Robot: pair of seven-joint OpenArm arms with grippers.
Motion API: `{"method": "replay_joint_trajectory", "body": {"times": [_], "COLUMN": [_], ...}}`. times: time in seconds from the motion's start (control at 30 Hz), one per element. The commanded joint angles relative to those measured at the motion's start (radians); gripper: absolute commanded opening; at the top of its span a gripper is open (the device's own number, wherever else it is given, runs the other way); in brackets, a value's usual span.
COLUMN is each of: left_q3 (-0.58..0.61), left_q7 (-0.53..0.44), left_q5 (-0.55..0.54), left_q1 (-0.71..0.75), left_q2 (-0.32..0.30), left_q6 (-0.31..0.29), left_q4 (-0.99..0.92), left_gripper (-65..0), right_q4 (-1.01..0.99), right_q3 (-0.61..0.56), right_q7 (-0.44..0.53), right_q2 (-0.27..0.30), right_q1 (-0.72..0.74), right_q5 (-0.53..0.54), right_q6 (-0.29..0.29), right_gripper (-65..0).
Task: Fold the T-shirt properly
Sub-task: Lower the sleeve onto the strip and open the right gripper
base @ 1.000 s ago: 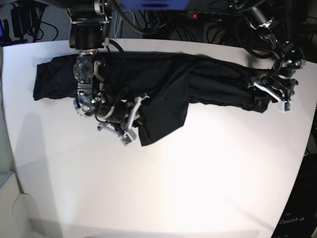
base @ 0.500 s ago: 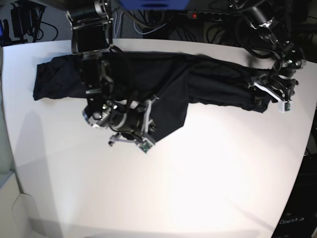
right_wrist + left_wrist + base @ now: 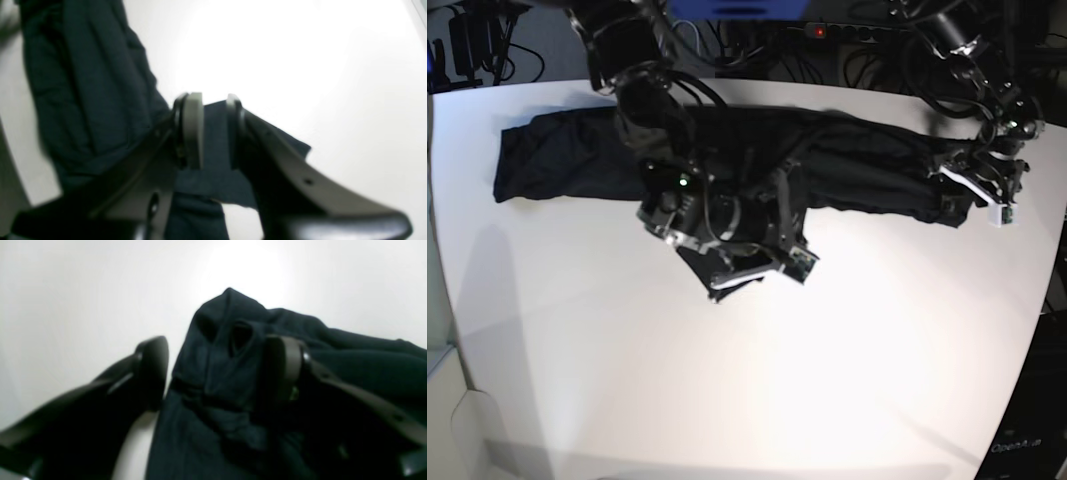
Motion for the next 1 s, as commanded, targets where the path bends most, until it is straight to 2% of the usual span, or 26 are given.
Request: {"method": "replay_joint_trajectory", "body": {"times": [0.0,0.1,0.23,0.3,0.7,0.77,0.97], "left_q3": [-0.003,-0.003,-0.003,-0.003,-0.003,-0.003,-0.003], "left_q7": [0.050,0.050,0.050,0.050,0.050,0.051,0.051], "left_q5": [0.054,0.054,0.054,0.054,0.054,0.054,0.054], "left_q1": [0.005,0.005,0.005,0.005,0.003,0.003,0.005], "left_q2": [-0.010,-0.010,-0.010,-0.010,-0.008,-0.008,-0.008], "left_q6": [0.010,0.010,0.010,0.010,0.010,0.010,0.010], "left_q4": [0.004,0.004,0.002,0.002,0.002,0.002,0.002], "left_gripper": [-24.4,-24.4,-24.4,-24.4,-24.4,-24.4,-24.4], "right_q4": [0.005,-0.044,-0.090,-0.104,-0.146,-0.207,-0.342], "right_q3": [0.034,0.162,0.353,0.406,0.424,0.424,0.419], "right_q7": [0.002,0.008,0.002,0.002,0.002,0.002,0.005], "right_q2": [-0.001,-0.014,-0.064,-0.066,-0.066,-0.066,-0.021], "right_q1": [0.020,0.028,0.028,0.026,0.044,0.063,0.115], "right_q5": [0.000,0.008,0.008,0.008,0.009,0.039,0.174], "right_q6": [-0.001,-0.001,-0.001,-0.001,-0.001,-0.001,-0.001], "right_gripper": [-54.3,-54.3,-54.3,-54.7,-56.7,-65.0,-64.4]}}
